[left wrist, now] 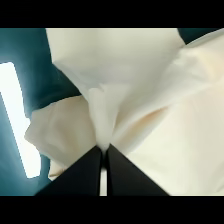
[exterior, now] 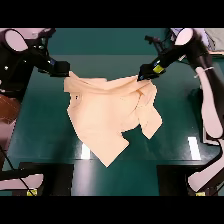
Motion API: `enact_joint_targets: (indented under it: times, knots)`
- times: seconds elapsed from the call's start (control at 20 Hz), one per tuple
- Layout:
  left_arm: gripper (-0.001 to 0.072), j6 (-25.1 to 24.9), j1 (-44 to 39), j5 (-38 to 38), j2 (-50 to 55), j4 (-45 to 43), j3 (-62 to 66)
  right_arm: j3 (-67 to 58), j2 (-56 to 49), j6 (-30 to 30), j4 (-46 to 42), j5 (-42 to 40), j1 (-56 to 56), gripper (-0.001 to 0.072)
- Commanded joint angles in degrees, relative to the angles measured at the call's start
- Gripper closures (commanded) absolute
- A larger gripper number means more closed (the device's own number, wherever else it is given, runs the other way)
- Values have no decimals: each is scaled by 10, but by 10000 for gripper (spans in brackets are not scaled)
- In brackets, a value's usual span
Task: Fold the shirts.
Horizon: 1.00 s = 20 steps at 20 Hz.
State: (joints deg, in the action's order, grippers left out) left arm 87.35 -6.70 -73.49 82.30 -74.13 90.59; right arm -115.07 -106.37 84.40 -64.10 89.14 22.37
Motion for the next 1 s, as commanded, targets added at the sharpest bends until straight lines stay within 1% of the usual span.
enact_joint_targets:
  times: [0.0,0.1,0.25,0.4,0.45,0.5,0.55,0.6,0.75,0.85,0.95]
  knots:
    - [683,-18,0,4,16,0,-8,-1,-16,-23,1,-23,-12,325]
    - [683,-24,0,3,16,-1,-8,-1,9,-39,-1,-13,-43,325]
    - [683,-24,0,7,16,0,-8,0,50,-39,0,1,-118,325]
    - [683,-23,0,14,16,0,-8,2,51,-39,1,29,-190,322]
    - [683,-23,0,16,16,0,-8,16,47,-39,3,27,-206,255]
    - [683,-23,0,17,16,0,-8,42,43,-39,14,23,-220,105]
    - [683,-23,0,17,16,0,-8,74,35,-39,33,12,-233,81]
    - [683,-23,0,19,16,0,-8,105,25,-44,54,-5,-241,84]
    - [683,-23,0,22,16,0,-8,167,5,-91,91,-78,-242,87]
    - [683,-23,0,27,16,0,-8,187,5,-118,95,-136,-226,87]
    - [682,-23,0,34,16,4,-8,191,5,-158,95,-168,-203,87]
